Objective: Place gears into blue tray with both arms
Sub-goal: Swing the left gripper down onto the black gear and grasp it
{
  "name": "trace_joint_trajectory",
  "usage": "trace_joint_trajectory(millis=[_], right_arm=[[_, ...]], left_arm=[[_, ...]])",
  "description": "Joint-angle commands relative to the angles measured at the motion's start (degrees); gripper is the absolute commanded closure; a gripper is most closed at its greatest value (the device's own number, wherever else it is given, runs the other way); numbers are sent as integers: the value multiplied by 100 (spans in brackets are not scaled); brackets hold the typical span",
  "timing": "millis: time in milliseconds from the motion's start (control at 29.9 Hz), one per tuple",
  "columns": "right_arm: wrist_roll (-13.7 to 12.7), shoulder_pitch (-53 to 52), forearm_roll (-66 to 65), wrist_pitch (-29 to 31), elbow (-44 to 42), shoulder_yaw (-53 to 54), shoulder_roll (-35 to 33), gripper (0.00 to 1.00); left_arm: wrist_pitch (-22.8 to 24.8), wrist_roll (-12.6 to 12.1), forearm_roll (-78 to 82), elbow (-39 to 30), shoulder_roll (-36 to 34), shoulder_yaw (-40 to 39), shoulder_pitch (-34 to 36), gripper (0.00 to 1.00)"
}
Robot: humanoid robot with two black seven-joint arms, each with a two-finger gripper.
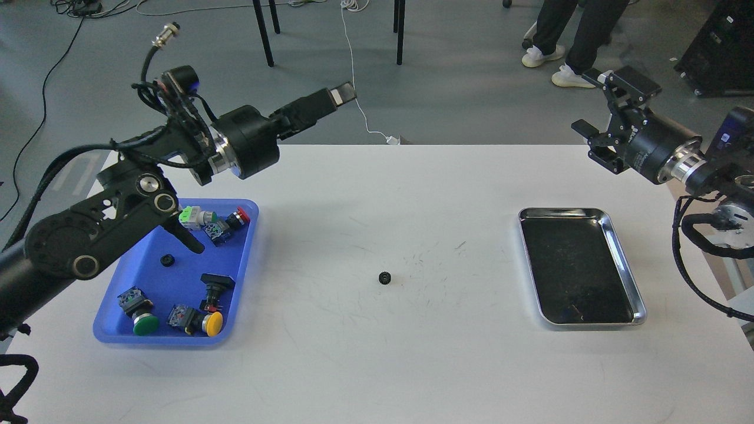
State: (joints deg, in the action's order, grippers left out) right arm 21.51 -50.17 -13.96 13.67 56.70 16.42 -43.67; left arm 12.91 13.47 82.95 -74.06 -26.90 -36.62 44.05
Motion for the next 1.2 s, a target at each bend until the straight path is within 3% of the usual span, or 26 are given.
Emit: trace_joint_trajectory(millis=[0,134,334,502,702,936,1170], right_arm=[[72,288,156,-5,-142,20,-1,3],[345,719,332,-5,-45,133,-10,3],[319,939,973,-84,104,327,-10,3],[345,1001,1114,-93,297,371,-27,3],[354,1018,1123,-119,561,538,-115,3],[591,1606,1141,48,1054,591,-581,1],[600,1880,1334,180,1054,696,-546,1]], left_arm=[[-104,-2,1238,-21,202,488,59,5],[-411,-2,2837,-21,466,1094,59,8],[-632,-28,4205,102,791,1939,51,21],[-649,-46,4205,620,985,2264,-11,28],[-790,-55,4205,700,1011,2353,-55,36],[-790,-99,4205,735,1407,2379,-230,36],[-790,-169,4205,1033,1512,2397,-345,36]])
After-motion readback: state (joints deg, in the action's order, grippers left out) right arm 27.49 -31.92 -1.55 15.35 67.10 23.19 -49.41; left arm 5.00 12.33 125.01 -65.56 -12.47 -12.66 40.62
